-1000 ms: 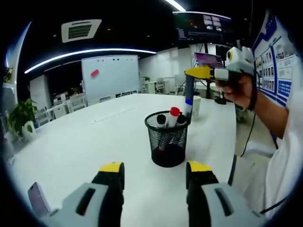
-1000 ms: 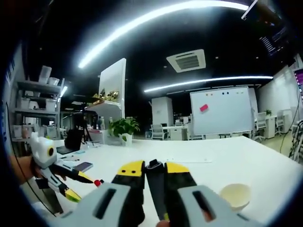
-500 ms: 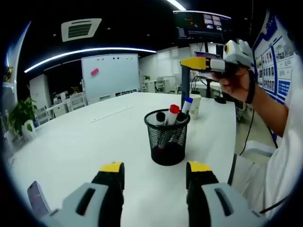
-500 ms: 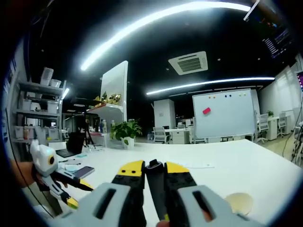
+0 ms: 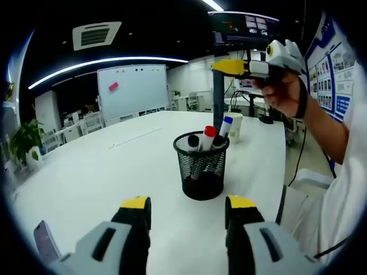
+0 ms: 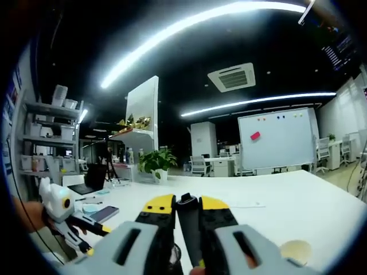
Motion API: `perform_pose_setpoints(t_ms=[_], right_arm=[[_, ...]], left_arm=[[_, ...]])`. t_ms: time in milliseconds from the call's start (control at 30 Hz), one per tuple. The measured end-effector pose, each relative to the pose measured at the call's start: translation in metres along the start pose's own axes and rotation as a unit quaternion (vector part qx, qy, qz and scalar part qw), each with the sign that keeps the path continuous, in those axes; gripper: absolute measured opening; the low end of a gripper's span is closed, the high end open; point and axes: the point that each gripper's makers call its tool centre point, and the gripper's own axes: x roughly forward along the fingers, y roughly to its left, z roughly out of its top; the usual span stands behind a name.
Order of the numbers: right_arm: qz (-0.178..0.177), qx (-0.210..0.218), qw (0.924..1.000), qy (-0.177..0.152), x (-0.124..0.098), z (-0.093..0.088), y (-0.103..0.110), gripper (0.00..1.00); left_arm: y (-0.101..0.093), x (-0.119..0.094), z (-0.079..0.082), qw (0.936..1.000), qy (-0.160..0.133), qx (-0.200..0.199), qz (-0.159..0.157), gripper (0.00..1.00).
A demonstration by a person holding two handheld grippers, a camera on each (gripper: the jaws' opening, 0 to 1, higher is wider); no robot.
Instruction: Place the scattered laser pointers and whiteboard markers into the pen holder and stack the scattered paper cups together
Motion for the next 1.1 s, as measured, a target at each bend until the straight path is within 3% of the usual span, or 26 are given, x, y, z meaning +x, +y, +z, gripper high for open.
perform_pose_setpoints(t_ms=[300, 1100], right_arm=[[0.008, -0.002, 0.9999, -0.006, 0.004, 0.012, 0.003, 0.15], [0.047, -0.013, 0.9984, -0.028, 0.022, 0.033, 0.036, 0.15]], left_arm=[[-0.004, 0.001, 0.0, 1.0, 0.0, 0.003, -0.005, 0.53], [0.002, -0.007, 0.0, 0.9999, -0.008, -0.001, 0.006, 0.52]])
